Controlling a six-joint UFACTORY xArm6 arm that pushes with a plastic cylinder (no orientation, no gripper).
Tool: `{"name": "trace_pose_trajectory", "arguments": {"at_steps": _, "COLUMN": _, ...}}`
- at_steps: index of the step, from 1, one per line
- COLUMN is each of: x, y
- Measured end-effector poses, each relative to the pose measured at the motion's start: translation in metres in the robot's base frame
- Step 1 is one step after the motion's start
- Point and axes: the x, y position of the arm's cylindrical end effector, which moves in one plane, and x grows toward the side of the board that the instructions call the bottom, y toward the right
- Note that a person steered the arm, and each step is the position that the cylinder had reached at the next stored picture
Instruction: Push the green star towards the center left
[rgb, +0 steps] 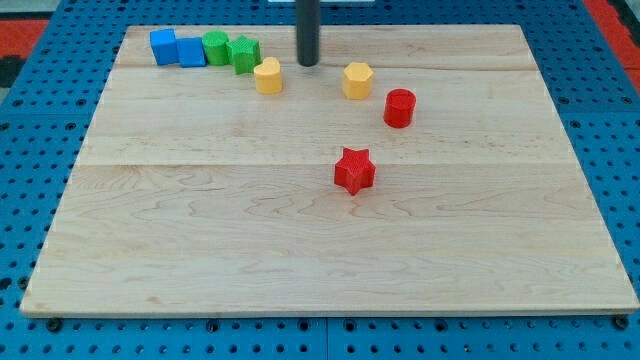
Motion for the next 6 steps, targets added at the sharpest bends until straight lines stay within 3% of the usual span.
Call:
{"name": "trace_pose_trajectory", "arguments": {"at_steps": 2, "x": -0.033, "y": -0.042}}
{"name": "trace_pose_trajectory", "arguments": {"at_steps": 3, "x": 0.010, "y": -0.106}}
{"name": "trace_pose_trajectory", "arguments": {"at_steps": 4, "x": 0.049, "y": -0.125}}
{"name": "trace_pose_trajectory", "arguments": {"at_steps": 5, "x": 0.079, "y": -0.080}}
{"name": "trace_pose_trajectory", "arguments": {"at_steps": 6, "x": 0.080, "y": -0.162}}
